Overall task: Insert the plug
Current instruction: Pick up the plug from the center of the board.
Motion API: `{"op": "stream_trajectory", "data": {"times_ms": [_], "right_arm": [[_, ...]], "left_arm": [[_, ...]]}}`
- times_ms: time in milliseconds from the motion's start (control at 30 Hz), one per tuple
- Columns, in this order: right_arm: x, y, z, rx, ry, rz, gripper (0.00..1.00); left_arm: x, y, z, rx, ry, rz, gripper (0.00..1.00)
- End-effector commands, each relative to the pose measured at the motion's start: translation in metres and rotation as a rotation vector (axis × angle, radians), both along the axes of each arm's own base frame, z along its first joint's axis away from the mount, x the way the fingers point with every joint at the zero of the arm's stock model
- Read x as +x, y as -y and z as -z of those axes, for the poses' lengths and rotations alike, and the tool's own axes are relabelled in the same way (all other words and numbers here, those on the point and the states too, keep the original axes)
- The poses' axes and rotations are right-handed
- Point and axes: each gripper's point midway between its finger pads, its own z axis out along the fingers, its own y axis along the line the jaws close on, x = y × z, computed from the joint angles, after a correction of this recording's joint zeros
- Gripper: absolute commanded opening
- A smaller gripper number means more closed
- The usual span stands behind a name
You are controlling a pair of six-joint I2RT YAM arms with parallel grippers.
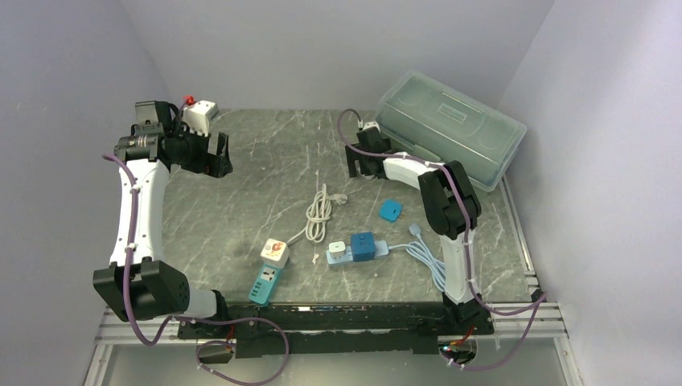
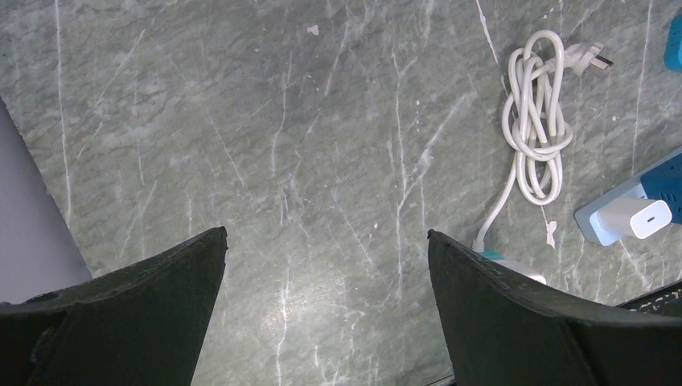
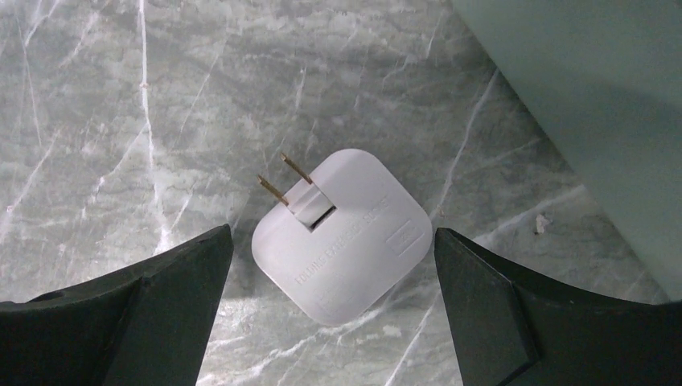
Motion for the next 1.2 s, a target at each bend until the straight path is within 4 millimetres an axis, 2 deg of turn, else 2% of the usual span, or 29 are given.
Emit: {"op": "stream_trajectory", "data": {"times_ms": [0, 200, 467, 733, 833, 967, 1167], "right_arm": [[0.017, 0.005, -0.009, -0.022, 0.049, 0.04, 1.0], [0.02, -0.003, -0.006, 0.017, 0.039, 0.051, 0.99], [0.011, -0.004, 0.001, 0.032, 0.009, 0.04, 0.87], [0.002, -0.002, -0.005, 0.057, 0.007, 0.054, 0.75], [0.001, -0.006, -0.016, 0.091, 0.032, 0.042, 0.71], [-0.002, -0.014, -0.041, 0.147, 0.075, -0.005, 0.68], [-0.019, -0.028, -0.094, 0.252, 0.168, -0.109, 0.65]], "left_arm": [[0.003, 0.0, -0.018, 0.001, 0.051, 0.008, 1.0], [0.003, 0.0, -0.02, 0.007, 0.054, 0.011, 1.0], [0.004, 0.0, -0.018, 0.003, 0.049, 0.011, 1.0], [0.007, 0.003, -0.018, -0.02, 0.045, 0.021, 1.0], [0.007, 0.006, -0.018, -0.027, 0.044, 0.028, 1.0], [0.005, 0.012, -0.018, -0.06, 0.039, 0.053, 1.0], [0.006, 0.025, -0.017, -0.133, 0.033, 0.08, 1.0]]}}
